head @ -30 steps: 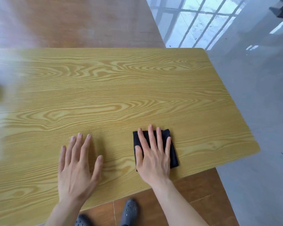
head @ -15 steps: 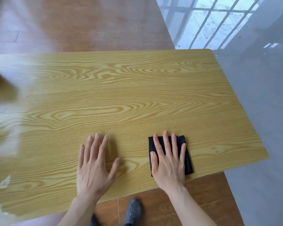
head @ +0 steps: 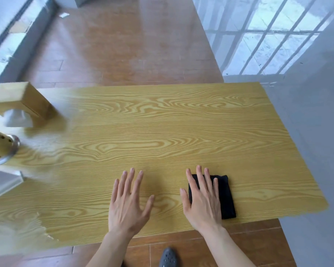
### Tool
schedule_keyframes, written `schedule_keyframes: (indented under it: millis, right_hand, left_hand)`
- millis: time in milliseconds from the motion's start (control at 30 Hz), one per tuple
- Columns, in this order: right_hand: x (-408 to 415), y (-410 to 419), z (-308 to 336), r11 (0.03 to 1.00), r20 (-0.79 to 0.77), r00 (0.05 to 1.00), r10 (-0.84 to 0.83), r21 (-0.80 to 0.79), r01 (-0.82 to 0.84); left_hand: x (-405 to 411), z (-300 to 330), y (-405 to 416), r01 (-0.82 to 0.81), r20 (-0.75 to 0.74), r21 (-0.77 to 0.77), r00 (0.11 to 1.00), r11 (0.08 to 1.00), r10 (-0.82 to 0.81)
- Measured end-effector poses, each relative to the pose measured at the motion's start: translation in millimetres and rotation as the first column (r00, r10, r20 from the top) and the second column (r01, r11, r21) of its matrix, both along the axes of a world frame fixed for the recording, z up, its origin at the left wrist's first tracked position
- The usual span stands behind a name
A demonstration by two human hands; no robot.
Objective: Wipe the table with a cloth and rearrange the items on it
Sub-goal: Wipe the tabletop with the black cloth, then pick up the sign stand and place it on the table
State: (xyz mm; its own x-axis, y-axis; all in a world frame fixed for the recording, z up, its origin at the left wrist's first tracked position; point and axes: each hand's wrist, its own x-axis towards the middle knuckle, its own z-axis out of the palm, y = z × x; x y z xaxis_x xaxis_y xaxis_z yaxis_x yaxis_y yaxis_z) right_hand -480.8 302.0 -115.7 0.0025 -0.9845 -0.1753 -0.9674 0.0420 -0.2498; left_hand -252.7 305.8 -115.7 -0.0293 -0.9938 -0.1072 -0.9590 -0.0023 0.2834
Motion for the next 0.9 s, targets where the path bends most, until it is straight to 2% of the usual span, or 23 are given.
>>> schedule_keyframes:
  millis: [267, 367, 567, 733, 800, 900]
  right_hand:
    - [44.0, -11.2, 32.8, 0.991, 0.047, 0.994, 0.095, 0.093, -0.099]
    - [73.0, -20.0, 51.0, 0.982, 0.071, 0.989, 0.130, 0.129, -0.139]
    - [169.4, -40.1, 72.9, 0.968, 0.210, 0.969, 0.126, 0.188, -0.166]
    - [270.8, -53.0, 98.5, 0.932, 0.345, 0.919, 0.190, 0.230, -0.279]
    - [312.4, -58.2, 106.1, 0.929, 0.409, 0.892, 0.193, 0.217, -0.300]
    - [368.2, -63.2, 111.5, 0.926, 0.491, 0.856, 0.160, 0.225, -0.302]
  left_hand:
    - [38.1, 49.2, 1.3, -0.081, -0.116, -0.033, 0.990, 0.996, 0.077]
    - [61.5, 69.0, 5.5, -0.160, -0.203, -0.035, 0.968, 0.986, 0.150]
    - [144.6, 95.7, 15.8, -0.373, -0.285, -0.052, 0.895, 0.926, 0.344]
    - [233.4, 109.6, 32.0, -0.660, -0.450, -0.003, 0.672, 0.752, 0.588]
    - [268.9, 110.4, 40.8, -0.765, -0.529, 0.027, 0.536, 0.644, 0.658]
    - [319.5, 104.6, 56.8, -0.899, -0.610, 0.115, 0.272, 0.422, 0.744]
